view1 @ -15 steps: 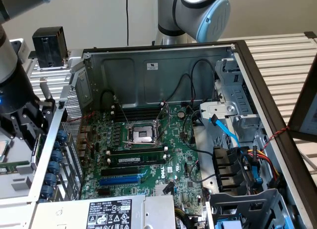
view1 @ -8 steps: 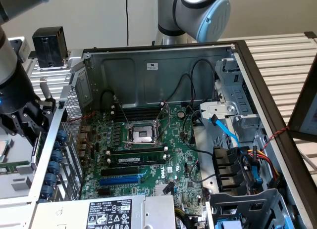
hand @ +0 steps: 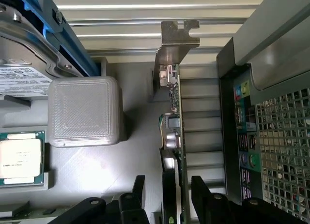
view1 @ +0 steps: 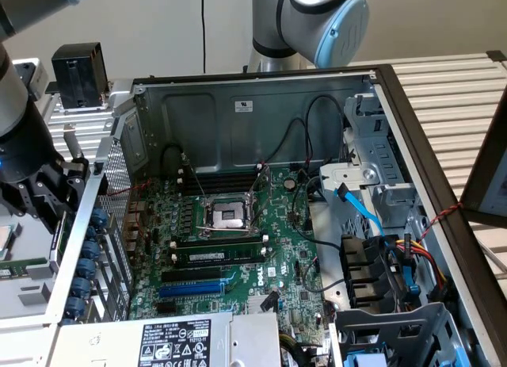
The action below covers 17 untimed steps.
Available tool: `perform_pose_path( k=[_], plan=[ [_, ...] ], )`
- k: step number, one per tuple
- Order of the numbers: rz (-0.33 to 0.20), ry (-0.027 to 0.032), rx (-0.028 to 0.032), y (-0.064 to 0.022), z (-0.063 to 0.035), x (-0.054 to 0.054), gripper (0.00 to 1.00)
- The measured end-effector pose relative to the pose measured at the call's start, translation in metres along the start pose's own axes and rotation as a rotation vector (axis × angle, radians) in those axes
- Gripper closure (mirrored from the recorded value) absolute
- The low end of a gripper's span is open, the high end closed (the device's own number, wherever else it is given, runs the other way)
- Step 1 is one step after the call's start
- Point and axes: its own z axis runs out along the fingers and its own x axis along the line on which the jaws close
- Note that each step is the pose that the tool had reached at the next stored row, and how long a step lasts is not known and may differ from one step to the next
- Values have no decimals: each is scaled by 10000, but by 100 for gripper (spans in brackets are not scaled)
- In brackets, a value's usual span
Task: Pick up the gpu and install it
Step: 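Pick up the gpu and move the gpu toward the slot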
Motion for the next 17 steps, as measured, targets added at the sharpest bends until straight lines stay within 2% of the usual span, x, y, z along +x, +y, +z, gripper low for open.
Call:
perform_pose_path(
  k=[4,8,13,17],
  plan=[
    [-68,30,-2,-1,-1,-3,49],
    [-397,82,-19,-2,0,-3,49],
    [-387,201,-14,-3,1,-12,49],
    [-402,207,-14,-5,0,-21,49]
  ],
)
